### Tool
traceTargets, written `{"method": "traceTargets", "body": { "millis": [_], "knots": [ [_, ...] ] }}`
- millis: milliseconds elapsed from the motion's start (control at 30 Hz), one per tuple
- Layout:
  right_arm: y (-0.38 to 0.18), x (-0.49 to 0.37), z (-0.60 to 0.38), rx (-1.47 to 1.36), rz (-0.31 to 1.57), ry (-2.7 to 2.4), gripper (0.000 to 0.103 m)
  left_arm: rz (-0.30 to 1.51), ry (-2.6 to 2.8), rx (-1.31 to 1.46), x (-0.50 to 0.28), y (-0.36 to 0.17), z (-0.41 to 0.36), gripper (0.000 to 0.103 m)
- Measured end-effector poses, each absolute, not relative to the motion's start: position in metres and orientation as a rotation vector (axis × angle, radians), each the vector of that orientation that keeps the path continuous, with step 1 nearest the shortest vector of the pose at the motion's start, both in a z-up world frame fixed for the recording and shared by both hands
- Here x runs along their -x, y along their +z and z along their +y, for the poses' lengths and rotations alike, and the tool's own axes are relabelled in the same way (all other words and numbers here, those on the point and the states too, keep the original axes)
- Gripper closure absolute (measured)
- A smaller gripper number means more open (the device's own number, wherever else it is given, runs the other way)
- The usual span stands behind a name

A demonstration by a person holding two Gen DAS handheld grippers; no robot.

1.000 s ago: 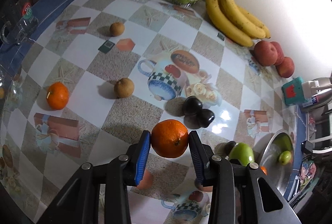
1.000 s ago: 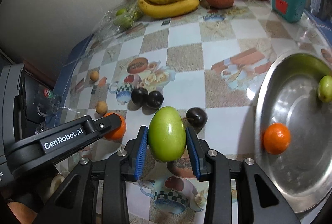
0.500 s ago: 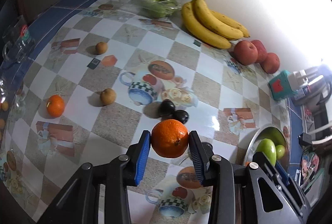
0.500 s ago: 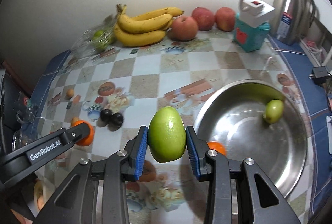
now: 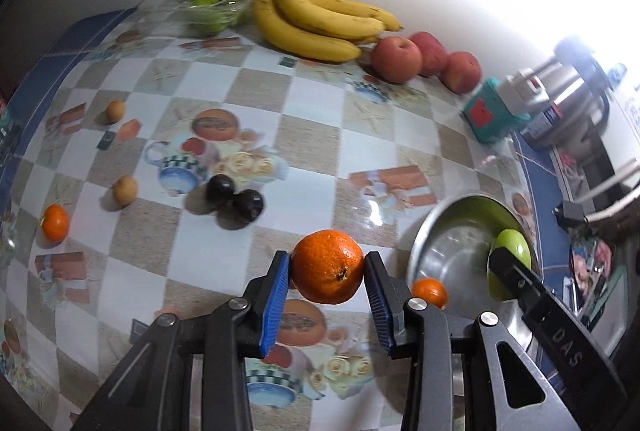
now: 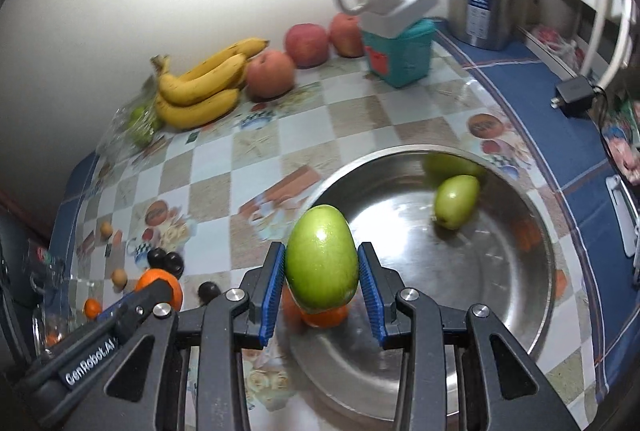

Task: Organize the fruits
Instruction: 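Lower the green pear with the right tool while the left tool lowers the mandarin, then open both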

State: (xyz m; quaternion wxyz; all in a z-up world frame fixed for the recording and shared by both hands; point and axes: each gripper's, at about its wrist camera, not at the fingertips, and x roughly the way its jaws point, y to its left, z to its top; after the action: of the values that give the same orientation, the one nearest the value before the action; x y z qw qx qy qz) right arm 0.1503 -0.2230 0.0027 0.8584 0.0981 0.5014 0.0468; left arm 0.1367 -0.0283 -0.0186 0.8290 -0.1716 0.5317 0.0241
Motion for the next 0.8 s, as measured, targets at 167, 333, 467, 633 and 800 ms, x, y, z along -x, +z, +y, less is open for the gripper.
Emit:
{"method": "traceTargets", "body": {
  "millis": [167,333,467,633,800],
  "knots": [
    [0.003,-0.152,-0.251,-0.239,1.039,0.017,0.065,1.132,-0.019,0.316,-0.144,-0.017,-0.057,0.063],
    [-0.003,-0.152,-0.285,-0.330,1.048,-0.050,0.065,1.126,-0.091,0.247,-0.156,-0.016,-0.093,0.063],
    [-0.006,-0.152,-0.302,-0.356,1.049,-0.097,0.065,1.129,-0.147,0.195,-0.170,-0.024,-0.121,0.063],
    [-0.008,-0.153,-0.307,-0.365,1.053,-0.103,0.065,1.135,-0.174,0.150,-0.185,-0.039,-0.140,0.063],
    [-0.013,-0.154,-0.308,-0.365,1.067,-0.112,0.065,1.157,-0.189,0.118,-0.197,-0.055,-0.151,0.062]
  ]
}}
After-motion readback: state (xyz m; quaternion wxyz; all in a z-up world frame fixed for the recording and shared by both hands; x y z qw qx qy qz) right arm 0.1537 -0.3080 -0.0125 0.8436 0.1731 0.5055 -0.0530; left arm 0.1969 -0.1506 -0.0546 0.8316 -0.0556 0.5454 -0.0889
